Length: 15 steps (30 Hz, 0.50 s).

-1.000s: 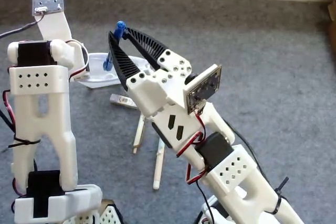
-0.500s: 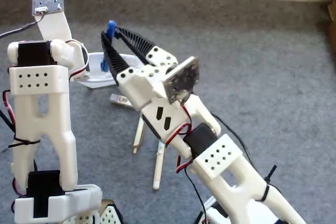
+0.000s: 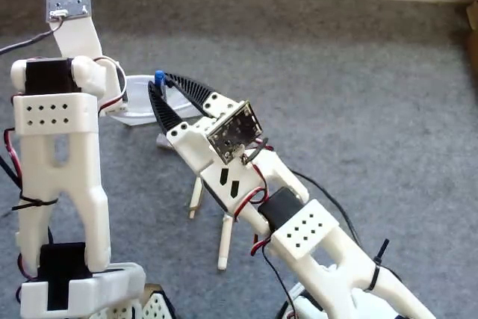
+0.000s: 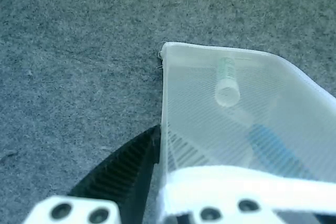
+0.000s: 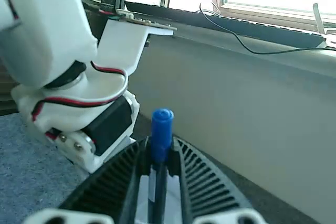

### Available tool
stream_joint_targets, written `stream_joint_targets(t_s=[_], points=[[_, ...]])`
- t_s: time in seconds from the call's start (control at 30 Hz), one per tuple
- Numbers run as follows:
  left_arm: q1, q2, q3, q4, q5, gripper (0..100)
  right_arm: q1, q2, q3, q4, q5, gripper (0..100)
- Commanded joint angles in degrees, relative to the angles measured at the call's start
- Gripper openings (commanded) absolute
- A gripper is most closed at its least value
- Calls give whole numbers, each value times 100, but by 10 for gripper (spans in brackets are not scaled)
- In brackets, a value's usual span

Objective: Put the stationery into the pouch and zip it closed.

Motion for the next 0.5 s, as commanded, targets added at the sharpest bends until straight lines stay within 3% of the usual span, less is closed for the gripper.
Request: stream_joint_targets(t_s=[0.0,0.17,0.27,0.47], points=[[-31,-40,101,-105,18,7,-40,-242,-75,-127,70,10],[-31,-40,101,-105,26,7,-40,-242,-136,664,62,14],[-31,-40,92,-105,26,7,-48,-286,-136,1086,44,72],[-31,-40,101,-105,18,7,-66,-295,-145,1200,44,141]])
